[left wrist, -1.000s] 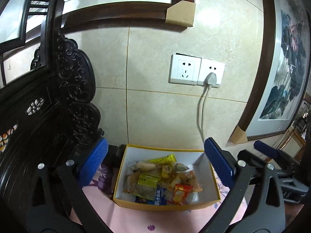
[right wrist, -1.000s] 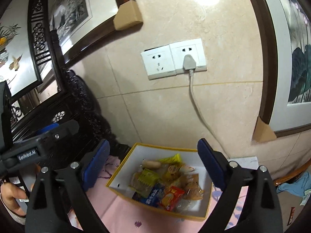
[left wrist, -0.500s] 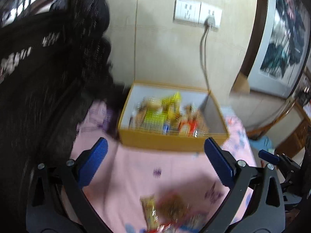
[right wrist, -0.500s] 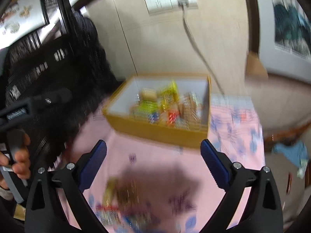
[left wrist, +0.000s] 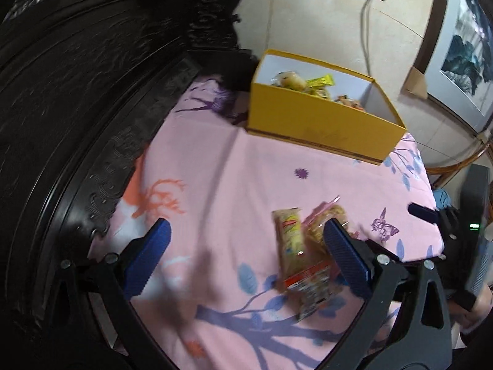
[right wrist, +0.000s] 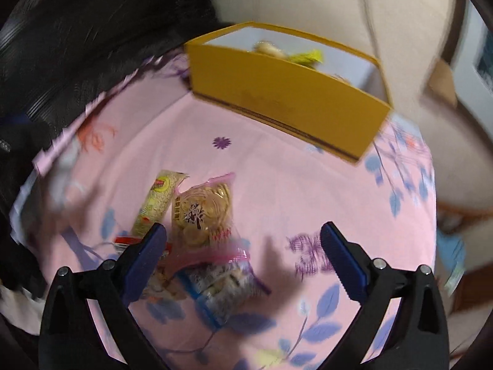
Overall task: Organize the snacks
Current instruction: 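Move both open tools back over the remaining snacks, then grasp the clear round biscuit packet with the right tool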
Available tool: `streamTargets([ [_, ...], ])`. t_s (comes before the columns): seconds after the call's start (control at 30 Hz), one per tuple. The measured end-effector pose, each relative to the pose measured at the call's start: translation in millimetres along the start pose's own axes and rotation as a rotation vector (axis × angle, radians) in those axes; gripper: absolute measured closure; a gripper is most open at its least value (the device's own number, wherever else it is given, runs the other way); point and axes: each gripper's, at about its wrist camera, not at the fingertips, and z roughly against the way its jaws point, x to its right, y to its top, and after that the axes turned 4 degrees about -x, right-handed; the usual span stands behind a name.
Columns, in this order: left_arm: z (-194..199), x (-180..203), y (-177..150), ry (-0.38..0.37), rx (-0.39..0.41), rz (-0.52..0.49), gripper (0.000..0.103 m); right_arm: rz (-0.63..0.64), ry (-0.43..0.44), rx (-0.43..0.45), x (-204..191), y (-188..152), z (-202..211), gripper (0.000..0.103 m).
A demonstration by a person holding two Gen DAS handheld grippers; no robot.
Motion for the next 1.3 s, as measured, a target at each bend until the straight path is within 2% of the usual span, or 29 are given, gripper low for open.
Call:
streamTargets([
  [0.17,4,-23,-5,-0.005,-0.005,0.071,0.002,0.106,0.051,-0.084,-16,20,-35,0.003],
  [0.33,3,-33,-7,-0.016,-0.013,0.103,0.002,0.182,0.070,-0.149,-30,24,-55,0.003],
  [0.5,-2,-38,-8,-0.013,-0.034,0.116,0.002,0.264,0.030,-0.194,-40,24,-71,0.004],
  [0.57,-3,-39,-9,-0.016,-0.037,0.122,0.002,0.271,0.047,-0.215,-40,24,-74,0.012],
  [0.63,-5,-40,-8,-0.023,-0.039,0.128,0.002,0.273,0.088,-0.245,-40,23,-79,0.030],
  [0.7,-7,-39,-8,-0.025,-0.046,0.128,0.002,0.260,0.101,-0.250,-38,23,-81,0.043],
  [0.73,-9,-38,-8,-0.024,-0.052,0.125,0.002,0.239,0.113,-0.246,-35,23,-79,0.045],
  [0.83,-17,-31,-7,-0.014,-0.078,0.097,0.002,0.111,0.147,-0.226,-18,23,-68,0.045],
  [0.97,-33,-17,-6,-0.003,-0.123,0.047,0.002,-0.055,0.187,-0.146,11,17,-34,0.045],
  [1.13,-55,8,-5,-0.014,-0.159,-0.005,0.002,-0.155,0.229,-0.092,24,-5,7,0.045],
  [1.3,-90,41,0,-0.026,-0.221,-0.058,0.002,-0.217,0.258,-0.080,26,-22,26,0.045],
])
